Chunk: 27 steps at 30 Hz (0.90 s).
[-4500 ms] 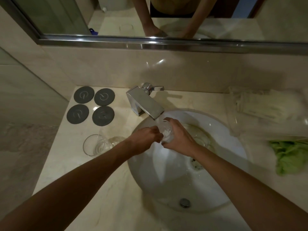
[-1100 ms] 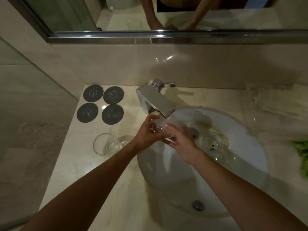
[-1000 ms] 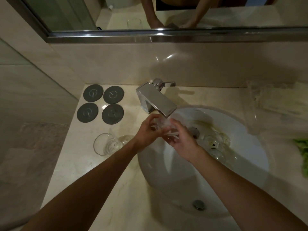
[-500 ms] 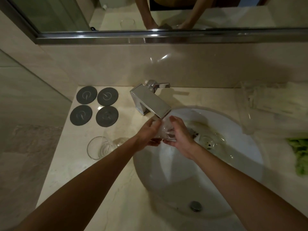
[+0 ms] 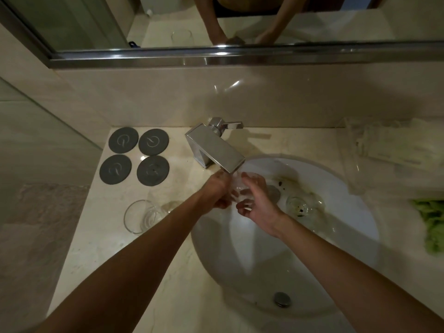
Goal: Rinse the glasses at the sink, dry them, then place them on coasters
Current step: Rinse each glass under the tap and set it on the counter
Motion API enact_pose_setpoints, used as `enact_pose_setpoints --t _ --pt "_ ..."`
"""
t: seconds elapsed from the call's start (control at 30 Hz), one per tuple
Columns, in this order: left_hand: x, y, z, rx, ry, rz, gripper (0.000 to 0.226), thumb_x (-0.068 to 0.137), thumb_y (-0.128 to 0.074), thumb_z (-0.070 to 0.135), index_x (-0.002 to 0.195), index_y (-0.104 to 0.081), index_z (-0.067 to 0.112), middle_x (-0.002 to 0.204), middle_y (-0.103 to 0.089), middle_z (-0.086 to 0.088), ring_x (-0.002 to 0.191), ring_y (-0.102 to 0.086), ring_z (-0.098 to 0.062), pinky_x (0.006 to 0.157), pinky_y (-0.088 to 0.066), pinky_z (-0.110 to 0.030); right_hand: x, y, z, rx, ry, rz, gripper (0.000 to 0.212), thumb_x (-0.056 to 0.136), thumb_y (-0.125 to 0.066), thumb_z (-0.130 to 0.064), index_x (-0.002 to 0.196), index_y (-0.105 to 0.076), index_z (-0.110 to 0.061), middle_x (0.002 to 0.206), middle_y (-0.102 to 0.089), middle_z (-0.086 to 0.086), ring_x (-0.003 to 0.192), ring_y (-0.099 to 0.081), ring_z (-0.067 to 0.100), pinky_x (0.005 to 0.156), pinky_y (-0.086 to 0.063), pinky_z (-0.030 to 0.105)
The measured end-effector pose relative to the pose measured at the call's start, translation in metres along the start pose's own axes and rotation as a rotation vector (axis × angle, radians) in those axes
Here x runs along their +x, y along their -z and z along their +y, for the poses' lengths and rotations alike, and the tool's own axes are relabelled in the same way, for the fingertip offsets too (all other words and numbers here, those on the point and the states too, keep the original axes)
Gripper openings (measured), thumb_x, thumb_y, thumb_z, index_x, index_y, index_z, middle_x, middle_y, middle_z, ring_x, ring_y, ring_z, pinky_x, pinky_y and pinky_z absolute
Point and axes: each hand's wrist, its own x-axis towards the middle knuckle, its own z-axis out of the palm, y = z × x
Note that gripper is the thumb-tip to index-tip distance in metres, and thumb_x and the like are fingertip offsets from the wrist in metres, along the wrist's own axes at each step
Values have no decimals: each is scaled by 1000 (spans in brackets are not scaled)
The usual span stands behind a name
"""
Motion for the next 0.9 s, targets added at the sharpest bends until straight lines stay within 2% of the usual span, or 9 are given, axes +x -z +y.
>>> enact_pose_setpoints --t 0.07,0.17,0.33,0.43,0.53,0.6,0.7,0.8,0.9 --pt "-4 2 -1 -40 0 -59 48 99 -54 47 124 -52 6 74 -61 -10 43 -51 -15 41 -39 -22 1 -1 -2 -14 -25 35 35 95 -56 -51 116 -50 -25 99 -56 10 65 -51 15 53 -42 24" --pt "-10 -1 -7 110 -155 -41 66 78 -73 63 124 -49 23 86 -66 -6 58 -63 -16 49 -51 -31 0 2 -10 220 -258 45 48 92 -57 -59 108 -64 -14 80 -62 8 56 -44 10 45 -36 18" --pt "-6 -3 -22 234 -420 38 69 64 -87 57 121 -53 35 101 -70 9 91 -70 -9 83 -59 -39 -3 10 -13 381 -374 1 60 92 -50 -65 81 -61 -7 59 -54 3 53 -44 10 41 -40 16" --pt "-8 -6 -15 306 -287 126 68 65 -76 74 113 -54 31 89 -64 5 73 -64 -14 61 -59 -37 -1 10 -5 324 -345 -15 54 88 -55 -66 86 -63 -13 68 -56 5 56 -48 13 48 -45 23" --pt "-11 -9 -10 201 -129 108 64 68 -67 81 103 -50 30 89 -67 -5 54 -54 -13 42 -43 -25 5 7 3 245 -231 33 56 89 -58 -64 116 -63 -16 100 -54 12 69 -49 17 54 -47 26" --pt "-12 -7 -6 151 -60 53 57 77 -61 77 104 -55 28 94 -70 -12 47 -49 -11 41 -38 -23 7 2 8 147 -149 46 58 92 -53 -64 129 -56 -20 114 -51 14 81 -51 22 62 -51 30" --pt "-12 -2 -1 162 59 -14 61 88 -50 73 109 -61 16 94 -70 -13 42 -43 -8 41 -35 -19 5 -4 15 48 -66 67 50 96 -47 -59 133 -48 -25 115 -51 11 85 -54 22 68 -50 33" --pt "-17 -2 2 182 135 -9 64 98 -35 65 108 -59 7 83 -65 -7 50 -45 -12 45 -34 -21 6 -5 16 -45 -36 108 50 97 -43 -60 129 -46 -22 112 -52 12 78 -54 21 61 -48 32" --pt "-15 -3 -6 200 14 32 63 94 -45 67 118 -55 10 87 -66 -6 55 -57 -16 46 -46 -28 7 -4 9 -13 -131 132 55 96 -41 -66 123 -51 -19 109 -52 13 61 -44 14 48 -42 25"
